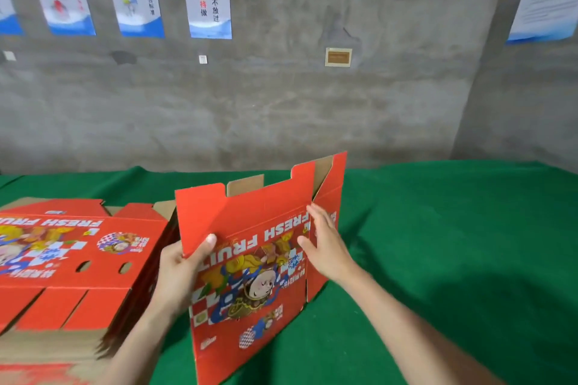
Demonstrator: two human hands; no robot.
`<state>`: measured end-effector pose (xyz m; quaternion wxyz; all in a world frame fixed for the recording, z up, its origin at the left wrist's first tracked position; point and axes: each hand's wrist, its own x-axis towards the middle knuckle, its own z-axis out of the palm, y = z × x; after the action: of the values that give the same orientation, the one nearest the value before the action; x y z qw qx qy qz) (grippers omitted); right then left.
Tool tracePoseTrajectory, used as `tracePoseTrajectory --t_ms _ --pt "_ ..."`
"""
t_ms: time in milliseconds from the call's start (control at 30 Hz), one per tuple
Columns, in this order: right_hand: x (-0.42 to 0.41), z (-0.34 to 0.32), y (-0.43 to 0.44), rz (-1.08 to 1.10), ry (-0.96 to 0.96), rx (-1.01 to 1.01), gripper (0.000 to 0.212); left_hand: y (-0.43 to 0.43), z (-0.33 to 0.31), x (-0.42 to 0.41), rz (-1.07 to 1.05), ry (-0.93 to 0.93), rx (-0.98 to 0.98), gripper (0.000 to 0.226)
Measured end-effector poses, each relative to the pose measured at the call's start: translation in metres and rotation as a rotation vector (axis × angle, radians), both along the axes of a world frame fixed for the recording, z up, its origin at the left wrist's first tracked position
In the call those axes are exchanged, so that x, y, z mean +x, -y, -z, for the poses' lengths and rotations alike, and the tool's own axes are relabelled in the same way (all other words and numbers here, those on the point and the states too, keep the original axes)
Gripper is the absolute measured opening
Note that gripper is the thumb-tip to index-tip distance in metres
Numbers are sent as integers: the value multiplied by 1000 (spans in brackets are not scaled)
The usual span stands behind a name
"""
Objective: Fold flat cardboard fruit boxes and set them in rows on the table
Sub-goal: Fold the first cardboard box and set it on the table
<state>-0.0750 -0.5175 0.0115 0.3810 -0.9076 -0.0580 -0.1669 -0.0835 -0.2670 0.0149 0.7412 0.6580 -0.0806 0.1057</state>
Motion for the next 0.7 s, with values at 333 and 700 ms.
tracePoseTrajectory --t_ms 333,700 --pt "26 -49 42 2 -117 -3 38 -24 3 12 144 -29 -44 19" --pt "-7 -46 40 -46 -215 -20 35 -39 6 31 216 20 -143 50"
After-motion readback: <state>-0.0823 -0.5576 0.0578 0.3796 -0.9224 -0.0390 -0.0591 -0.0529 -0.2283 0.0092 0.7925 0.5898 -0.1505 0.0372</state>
